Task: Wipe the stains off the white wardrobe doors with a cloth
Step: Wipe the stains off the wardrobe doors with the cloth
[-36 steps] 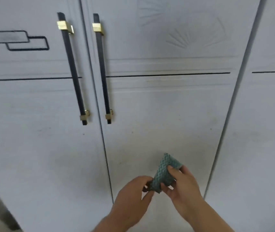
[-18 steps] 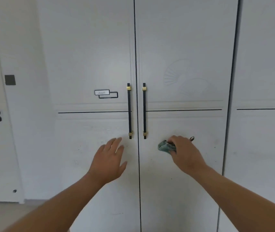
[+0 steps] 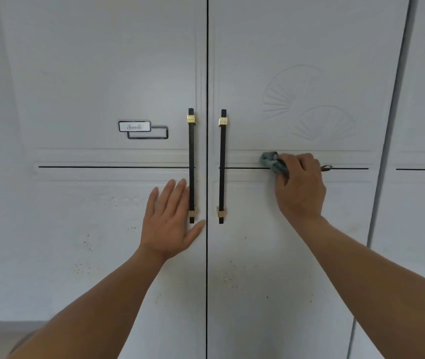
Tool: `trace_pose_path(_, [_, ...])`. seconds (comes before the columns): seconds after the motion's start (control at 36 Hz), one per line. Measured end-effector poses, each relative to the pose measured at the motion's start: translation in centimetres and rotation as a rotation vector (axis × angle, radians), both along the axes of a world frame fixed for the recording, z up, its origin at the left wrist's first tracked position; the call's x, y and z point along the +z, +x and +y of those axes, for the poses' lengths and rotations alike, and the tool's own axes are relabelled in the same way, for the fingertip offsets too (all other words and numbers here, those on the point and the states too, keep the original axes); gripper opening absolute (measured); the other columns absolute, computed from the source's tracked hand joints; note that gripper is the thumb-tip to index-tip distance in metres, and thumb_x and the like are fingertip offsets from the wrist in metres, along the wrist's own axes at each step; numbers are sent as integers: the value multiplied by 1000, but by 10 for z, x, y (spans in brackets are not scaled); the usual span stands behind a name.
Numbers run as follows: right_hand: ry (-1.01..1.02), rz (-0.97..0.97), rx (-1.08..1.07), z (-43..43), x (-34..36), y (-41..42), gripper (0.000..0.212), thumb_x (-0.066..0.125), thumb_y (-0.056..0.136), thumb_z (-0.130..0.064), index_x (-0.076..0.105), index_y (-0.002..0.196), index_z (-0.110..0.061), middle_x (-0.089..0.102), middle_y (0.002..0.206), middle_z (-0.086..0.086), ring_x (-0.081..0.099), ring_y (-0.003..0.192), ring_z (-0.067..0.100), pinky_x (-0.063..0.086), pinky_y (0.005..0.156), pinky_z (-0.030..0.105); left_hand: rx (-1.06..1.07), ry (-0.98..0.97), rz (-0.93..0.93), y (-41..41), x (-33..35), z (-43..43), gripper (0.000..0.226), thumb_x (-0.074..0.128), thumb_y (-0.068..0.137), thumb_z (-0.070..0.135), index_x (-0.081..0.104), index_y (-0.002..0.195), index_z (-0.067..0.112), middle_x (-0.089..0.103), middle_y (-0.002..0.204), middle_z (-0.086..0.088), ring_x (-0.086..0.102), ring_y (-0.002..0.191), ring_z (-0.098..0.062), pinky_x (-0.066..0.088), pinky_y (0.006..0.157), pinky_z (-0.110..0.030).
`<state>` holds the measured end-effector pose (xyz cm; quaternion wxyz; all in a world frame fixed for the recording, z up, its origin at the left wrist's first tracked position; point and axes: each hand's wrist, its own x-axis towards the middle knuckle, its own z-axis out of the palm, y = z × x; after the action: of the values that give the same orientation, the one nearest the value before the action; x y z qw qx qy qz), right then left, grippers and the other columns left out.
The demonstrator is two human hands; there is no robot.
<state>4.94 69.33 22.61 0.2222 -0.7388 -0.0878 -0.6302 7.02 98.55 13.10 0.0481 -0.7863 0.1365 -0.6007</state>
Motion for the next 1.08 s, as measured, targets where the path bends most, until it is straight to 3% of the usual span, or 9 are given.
trace_pose_path(0.06, [52,-20,16,5,-8,13,29,63,86,-5,69,113,-14,58,102,7,53,94,28,40,56,31,-21,-8,-31,13,-4,0,88,49,96,63,32,159,5,28,168,-12,21,157,-32,21,125,-60])
trace_pose_path(0.14, [-67,-97,35,12,-29,26,28,56,87,-7,71,109,-12,59,98,8,54,90,28,42,54,28,-38,-26,-83,26,-11,-2,90,48,95,63,23,161,7,28,168,-12,21,157,-33,19,125,-60])
trace_pose_path(0.39, [-878,-137,84,-9,-69,33,17,68,85,-5,71,100,-13,62,91,8,54,82,25,43,46,28,-57,0,-171,35,-15,-1,94,49,94,64,15,164,10,29,167,-14,24,156,-35,24,124,-59])
trace_pose_path(0.47, [-717,-161,98,-1,-44,33,19,72,84,-7,73,102,-12,61,90,8,56,79,26,44,45,27,-35,-8,-166,34,-15,-2,95,48,94,64,13,165,11,28,167,-14,24,156,-35,22,125,-58])
trace_pose_path(0.61, [-358,-211,179,45,-6,32,26,59,86,-5,75,104,-13,60,87,5,56,80,22,40,47,23,-29,-12,-165,33,-14,-2,94,50,94,62,12,165,12,31,166,-14,27,155,-35,22,125,-57])
trace_pose_path(0.72, [-173,-181,232,57,-1,36,27,67,84,-5,77,106,-18,60,90,3,57,83,21,38,54,23,-22,-7,-160,33,-14,-3,94,48,95,62,9,165,13,28,166,-12,25,155,-34,22,125,-56])
trace_pose_path(0.83, [-389,-202,229,47,-31,43,24,73,84,-3,78,105,-15,61,88,5,55,81,21,35,57,22,-17,-13,-162,34,-16,-3,95,51,94,61,11,165,13,28,166,-12,26,155,-34,23,125,-57])
trace_pose_path(0.94, [-562,-168,253,30,-45,44,23,75,85,-9,78,106,-16,61,88,6,54,78,22,43,51,27,-19,-12,-164,35,-16,-3,93,52,94,59,13,164,13,30,166,-13,27,155,-34,24,124,-57])
trace_pose_path(1.08, [-757,-143,238,23,-37,39,19,67,88,-12,77,103,-17,62,88,6,56,76,24,45,48,29,-5,-18,-154,35,-16,-3,90,48,96,59,13,164,12,27,167,-12,22,157,-31,24,124,-57])
